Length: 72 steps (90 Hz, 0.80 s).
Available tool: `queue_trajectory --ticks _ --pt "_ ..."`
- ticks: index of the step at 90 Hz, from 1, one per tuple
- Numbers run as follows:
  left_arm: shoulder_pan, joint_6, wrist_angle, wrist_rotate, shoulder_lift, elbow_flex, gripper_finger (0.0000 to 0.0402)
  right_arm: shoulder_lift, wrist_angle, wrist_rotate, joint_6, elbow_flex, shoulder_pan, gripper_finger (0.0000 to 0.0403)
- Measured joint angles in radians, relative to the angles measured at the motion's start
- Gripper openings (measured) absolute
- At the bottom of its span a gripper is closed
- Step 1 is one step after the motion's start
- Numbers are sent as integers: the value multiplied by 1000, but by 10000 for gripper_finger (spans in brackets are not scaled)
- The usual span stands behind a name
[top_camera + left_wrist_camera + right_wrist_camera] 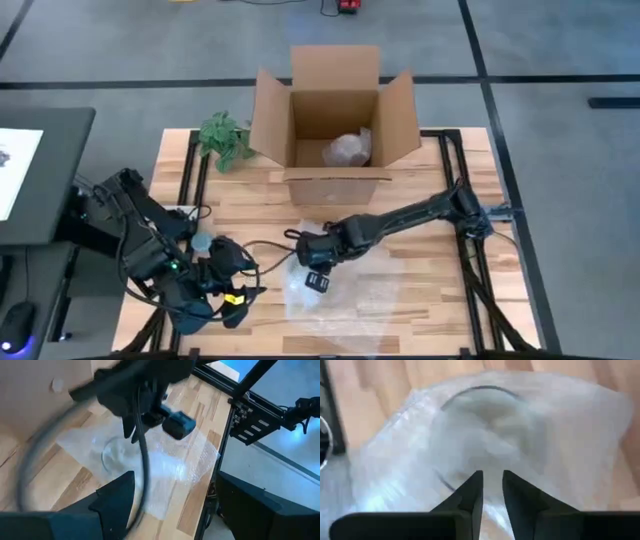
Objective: Wrap mug
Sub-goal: Wrap the blue mug with bubble wrap
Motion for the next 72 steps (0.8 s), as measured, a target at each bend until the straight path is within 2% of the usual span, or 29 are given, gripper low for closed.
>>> queue_trajectory --ticks 23,49,72 --pt "0 4 -4 -4 0 0 251 1 20 -57 0 44 -20 66" --pt "0 2 -8 -2 0 0 251 140 75 -84 0 44 -36 66" --pt "0 -7 -5 1 0 0 251 209 80 -103 -34 51 -68 65"
